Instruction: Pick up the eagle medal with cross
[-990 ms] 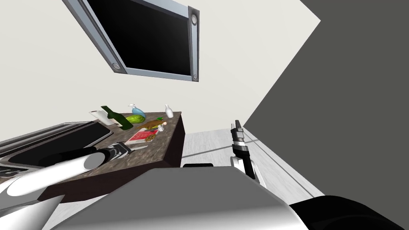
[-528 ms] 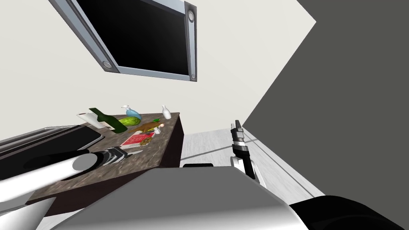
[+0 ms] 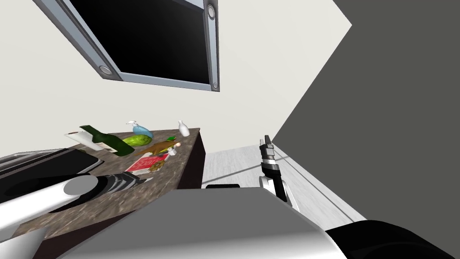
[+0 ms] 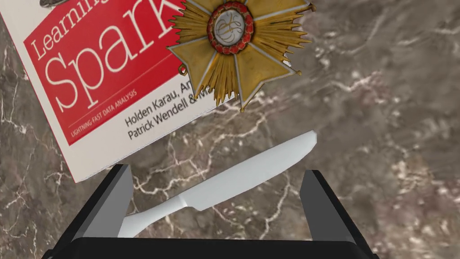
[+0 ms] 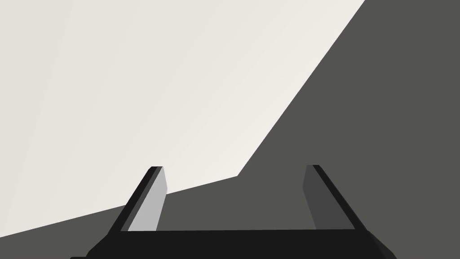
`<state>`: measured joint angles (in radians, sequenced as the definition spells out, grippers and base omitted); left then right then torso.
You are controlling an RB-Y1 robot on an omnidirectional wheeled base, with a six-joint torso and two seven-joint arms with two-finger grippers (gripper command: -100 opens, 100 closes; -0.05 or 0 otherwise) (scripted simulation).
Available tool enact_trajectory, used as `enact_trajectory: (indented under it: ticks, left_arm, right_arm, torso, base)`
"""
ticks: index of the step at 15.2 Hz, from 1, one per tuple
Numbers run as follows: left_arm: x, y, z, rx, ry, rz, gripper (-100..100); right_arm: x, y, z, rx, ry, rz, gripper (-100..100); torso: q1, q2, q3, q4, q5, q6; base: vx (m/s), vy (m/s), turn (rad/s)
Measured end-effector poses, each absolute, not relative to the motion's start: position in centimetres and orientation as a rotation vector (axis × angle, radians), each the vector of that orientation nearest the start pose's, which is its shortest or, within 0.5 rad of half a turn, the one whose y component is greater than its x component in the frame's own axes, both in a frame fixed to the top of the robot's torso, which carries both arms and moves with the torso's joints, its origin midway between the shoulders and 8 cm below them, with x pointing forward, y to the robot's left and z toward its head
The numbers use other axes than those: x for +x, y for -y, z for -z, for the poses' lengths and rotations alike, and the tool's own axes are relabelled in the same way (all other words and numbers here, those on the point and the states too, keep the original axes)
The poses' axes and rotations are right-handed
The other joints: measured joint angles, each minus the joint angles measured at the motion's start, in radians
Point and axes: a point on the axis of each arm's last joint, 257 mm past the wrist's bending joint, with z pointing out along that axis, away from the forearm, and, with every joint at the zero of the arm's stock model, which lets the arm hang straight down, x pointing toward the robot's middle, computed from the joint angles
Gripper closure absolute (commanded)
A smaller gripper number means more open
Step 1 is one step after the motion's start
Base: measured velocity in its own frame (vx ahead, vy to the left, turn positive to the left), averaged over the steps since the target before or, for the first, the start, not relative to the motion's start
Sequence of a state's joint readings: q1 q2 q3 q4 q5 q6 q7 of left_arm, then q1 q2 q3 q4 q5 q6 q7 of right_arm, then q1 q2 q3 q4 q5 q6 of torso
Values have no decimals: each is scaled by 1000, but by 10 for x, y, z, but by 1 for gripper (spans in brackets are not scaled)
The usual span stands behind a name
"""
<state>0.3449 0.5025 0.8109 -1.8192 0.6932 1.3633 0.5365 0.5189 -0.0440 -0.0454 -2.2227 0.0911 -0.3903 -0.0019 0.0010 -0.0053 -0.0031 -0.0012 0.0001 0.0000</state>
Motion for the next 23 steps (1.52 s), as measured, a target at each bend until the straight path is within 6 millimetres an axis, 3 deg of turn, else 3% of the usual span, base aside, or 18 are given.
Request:
enact_trajectory:
  ticks: [13, 18, 19, 23]
  left_arm:
    - [187, -584, 321, -2938, -339, 510, -100]
    - [190, -583, 335, -2945, -333, 511, -100]
    - [190, -584, 335, -2943, -334, 512, 100]
    - [191, -584, 335, -2939, -339, 512, 100]
  right_arm:
    - [368, 293, 31, 713, -819, -1143, 0]
    - [368, 293, 30, 713, -819, -1143, 0]
    - [368, 293, 30, 713, -819, -1143, 0]
    - [368, 293, 30, 713, -819, -1143, 0]
  torso:
    - [1, 1, 1, 0, 0, 0]
    - [-1, 6, 3, 1, 0, 0]
    - [-2, 6, 3, 1, 0, 0]
    - [0, 5, 3, 1, 1, 0]
  base:
    - [67, 33, -35]
    - [4, 4, -1]
    - [0, 0, 0]
    - [0, 0, 0]
